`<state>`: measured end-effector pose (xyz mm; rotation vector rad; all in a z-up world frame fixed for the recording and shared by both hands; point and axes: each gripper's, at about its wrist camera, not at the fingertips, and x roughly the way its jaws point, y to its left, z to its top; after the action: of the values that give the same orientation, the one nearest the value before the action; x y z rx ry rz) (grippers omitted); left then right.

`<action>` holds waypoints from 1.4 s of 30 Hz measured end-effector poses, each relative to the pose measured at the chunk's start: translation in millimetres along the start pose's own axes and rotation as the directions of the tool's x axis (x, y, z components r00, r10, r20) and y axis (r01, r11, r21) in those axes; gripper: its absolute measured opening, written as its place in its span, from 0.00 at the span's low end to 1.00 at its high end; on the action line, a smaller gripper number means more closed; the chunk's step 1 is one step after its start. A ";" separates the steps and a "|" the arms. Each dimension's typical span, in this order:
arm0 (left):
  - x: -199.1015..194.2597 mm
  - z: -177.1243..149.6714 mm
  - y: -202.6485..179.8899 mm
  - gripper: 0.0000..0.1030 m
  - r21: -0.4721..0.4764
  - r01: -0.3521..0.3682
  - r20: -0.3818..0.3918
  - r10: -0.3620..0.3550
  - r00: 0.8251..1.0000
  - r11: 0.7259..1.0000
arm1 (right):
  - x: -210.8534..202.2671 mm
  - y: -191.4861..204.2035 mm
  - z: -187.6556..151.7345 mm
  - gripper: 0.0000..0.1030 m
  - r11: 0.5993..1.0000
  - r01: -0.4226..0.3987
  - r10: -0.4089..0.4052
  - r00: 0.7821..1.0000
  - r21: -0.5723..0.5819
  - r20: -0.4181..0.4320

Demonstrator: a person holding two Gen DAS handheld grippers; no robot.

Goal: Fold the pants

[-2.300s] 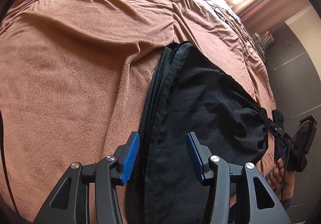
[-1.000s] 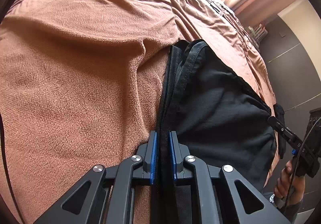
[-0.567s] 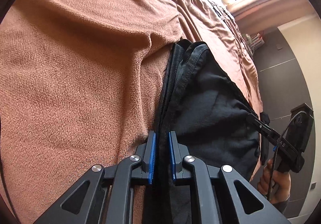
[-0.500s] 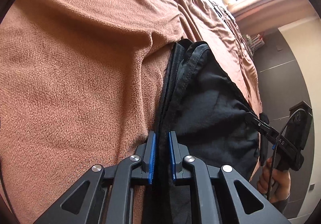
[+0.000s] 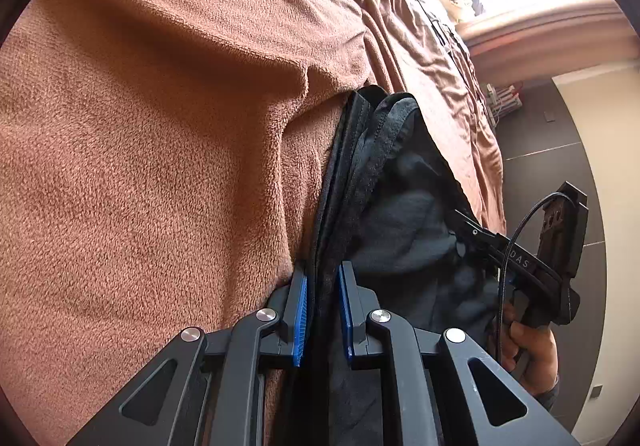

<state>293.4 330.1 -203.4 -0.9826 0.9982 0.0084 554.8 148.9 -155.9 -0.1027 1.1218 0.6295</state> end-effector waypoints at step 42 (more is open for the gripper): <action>-4.5 -27.6 -12.9 0.20 0.029 -0.047 -0.008 0.047 0.999 0.998 | -61.2 21.2 -25.7 0.01 0.998 -0.003 0.009 0.994 -0.058 0.111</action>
<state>276.9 305.2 -196.0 -0.9338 1.0270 0.0291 505.8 130.9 -109.7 -0.1122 0.9972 0.6655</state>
